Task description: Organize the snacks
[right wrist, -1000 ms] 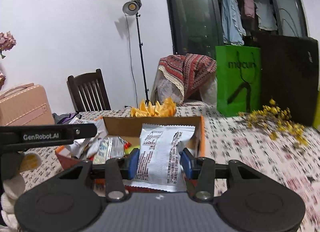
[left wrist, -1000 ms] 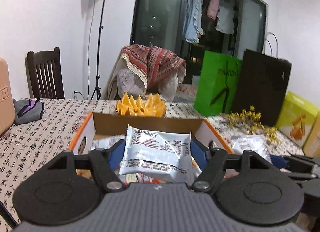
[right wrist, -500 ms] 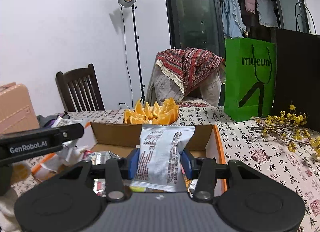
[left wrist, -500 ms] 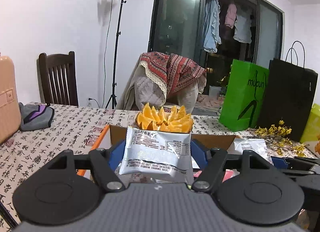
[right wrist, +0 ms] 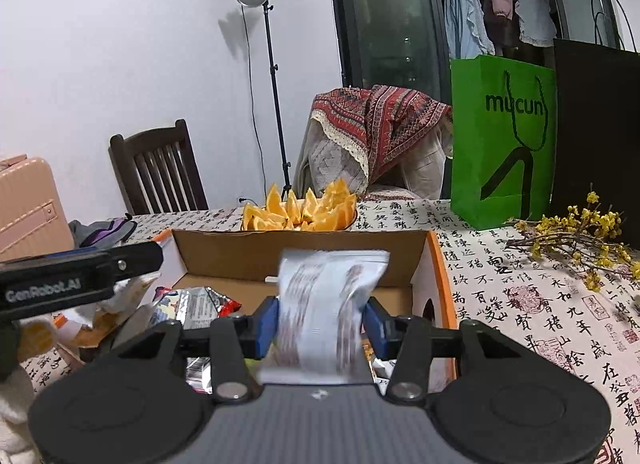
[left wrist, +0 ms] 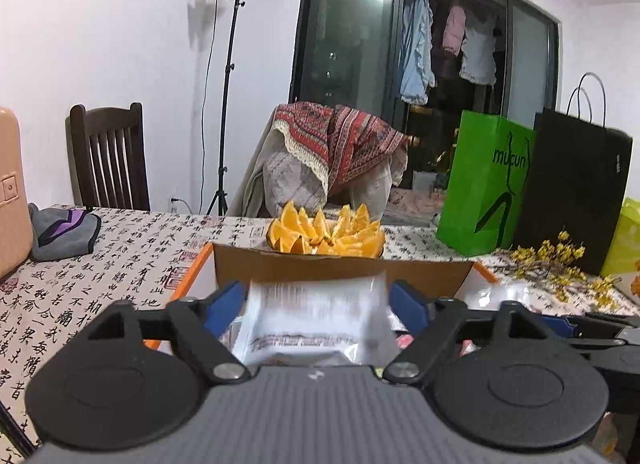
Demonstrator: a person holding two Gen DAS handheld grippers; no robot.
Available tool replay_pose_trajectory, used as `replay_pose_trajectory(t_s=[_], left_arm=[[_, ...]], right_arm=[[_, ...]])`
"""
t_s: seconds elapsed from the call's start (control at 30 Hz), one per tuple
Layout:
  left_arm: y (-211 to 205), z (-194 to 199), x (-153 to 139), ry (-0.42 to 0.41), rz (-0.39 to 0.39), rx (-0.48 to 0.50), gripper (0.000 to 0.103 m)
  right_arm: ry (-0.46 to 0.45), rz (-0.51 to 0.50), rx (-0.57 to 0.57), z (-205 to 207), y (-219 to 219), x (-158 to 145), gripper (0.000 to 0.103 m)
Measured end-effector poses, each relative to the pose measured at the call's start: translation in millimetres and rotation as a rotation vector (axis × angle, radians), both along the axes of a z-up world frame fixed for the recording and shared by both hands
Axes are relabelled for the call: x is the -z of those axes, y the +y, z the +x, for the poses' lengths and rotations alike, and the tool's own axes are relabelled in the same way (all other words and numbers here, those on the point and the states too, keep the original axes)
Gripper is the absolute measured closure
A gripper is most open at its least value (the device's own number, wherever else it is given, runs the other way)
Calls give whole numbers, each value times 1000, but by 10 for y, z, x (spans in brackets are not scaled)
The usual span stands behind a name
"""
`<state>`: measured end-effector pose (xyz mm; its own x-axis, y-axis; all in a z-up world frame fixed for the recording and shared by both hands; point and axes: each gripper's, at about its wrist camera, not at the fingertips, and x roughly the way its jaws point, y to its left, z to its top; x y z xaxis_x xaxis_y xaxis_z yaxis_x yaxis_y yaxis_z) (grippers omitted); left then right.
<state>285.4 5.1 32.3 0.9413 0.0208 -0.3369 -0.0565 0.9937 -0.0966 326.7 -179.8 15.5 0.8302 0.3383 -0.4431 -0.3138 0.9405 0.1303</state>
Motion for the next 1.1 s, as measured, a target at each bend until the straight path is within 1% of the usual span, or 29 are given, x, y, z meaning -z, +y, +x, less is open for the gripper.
replay_pose_trajectory(t_s=[0.03,0.07,0.1,0.17,0.2,0.53,0.77,0.9,1.1], left_arm=[[8,-12,-8,-9,-3,-4,7],[13,-28,-18,-21,-7,-9,0],[15,-45,-29,-34,-11,-15,0],[28,-67,-47,-46,-22,-14,0],[38,-70,-54,-47,-28,-15,0],[66,-72,-65,-48,-39,-33,0],[51,-112,-121,-57,-39,-37,0],[67,-181,-197,-49,-54,-36,0],[75,-406,-285,-60,-43,-53,0]], right_arm=[[-1,5,-1,-3,-9,-3,36],[-9,11,1,-14,-21,-9,24],[-18,14,6,-26,-31,-17,18],[-29,24,10,-40,-50,-28,4],[-29,28,11,-44,-56,-29,0],[-18,30,32,-13,-86,-2,0],[-40,19,35,-74,-70,-73,0],[-51,18,35,-153,-79,-153,0],[-64,12,42,-340,-117,-236,0]])
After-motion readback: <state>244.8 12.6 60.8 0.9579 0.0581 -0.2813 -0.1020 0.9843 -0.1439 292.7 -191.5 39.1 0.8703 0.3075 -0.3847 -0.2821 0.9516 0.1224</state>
